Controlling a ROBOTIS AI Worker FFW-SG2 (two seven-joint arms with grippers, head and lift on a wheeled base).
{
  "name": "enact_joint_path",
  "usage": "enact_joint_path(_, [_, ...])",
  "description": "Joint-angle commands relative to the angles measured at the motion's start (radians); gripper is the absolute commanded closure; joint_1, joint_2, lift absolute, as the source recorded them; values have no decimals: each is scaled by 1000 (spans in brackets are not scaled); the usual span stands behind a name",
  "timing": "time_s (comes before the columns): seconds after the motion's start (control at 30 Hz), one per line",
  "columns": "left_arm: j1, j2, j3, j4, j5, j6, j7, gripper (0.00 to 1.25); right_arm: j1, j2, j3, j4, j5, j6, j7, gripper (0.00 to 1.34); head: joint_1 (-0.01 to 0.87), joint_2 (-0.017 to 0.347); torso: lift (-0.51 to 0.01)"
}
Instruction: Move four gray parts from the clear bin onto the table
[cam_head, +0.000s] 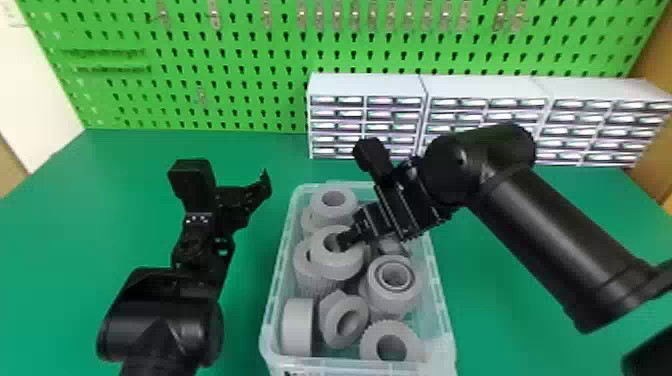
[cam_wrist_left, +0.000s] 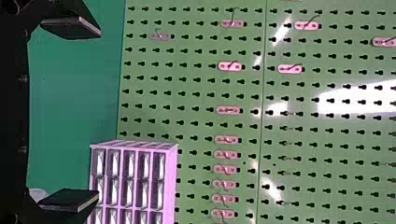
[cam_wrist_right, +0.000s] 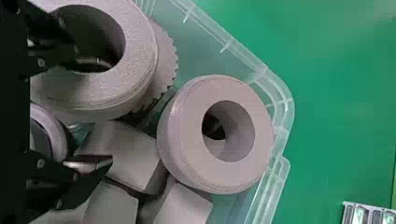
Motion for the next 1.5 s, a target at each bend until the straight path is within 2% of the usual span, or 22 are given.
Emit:
enact_joint_path(0.0, [1,0,1,0,3,0,0,81,-3,0,2,1,5,3,2,860,693,72,-52])
enact_joint_path(0.1, [1,0,2,0,3,0,0,81,-7,2,2,0,8,9,-2,980,693,72,-52])
enact_joint_path(0.2, [1,0,2,0,3,-2,0,81,-12,3,6,1,17,20,-2,1038,693,72,-52])
enact_joint_path(0.73, [6,5,5,0,5,-2,1,81,-19,3,-7,-31,25,83,2,1041,693,72,-52])
enact_joint_path(1.2, [12,11,7,0,8,-2,1,81,-15,0,-57,-127,42,149,-2,1039,693,72,-52])
enact_joint_path(1.47, [17,17,7,-2,17,-3,1,81,-9,0,-96,-259,73,210,-2,1041,693,72,-52])
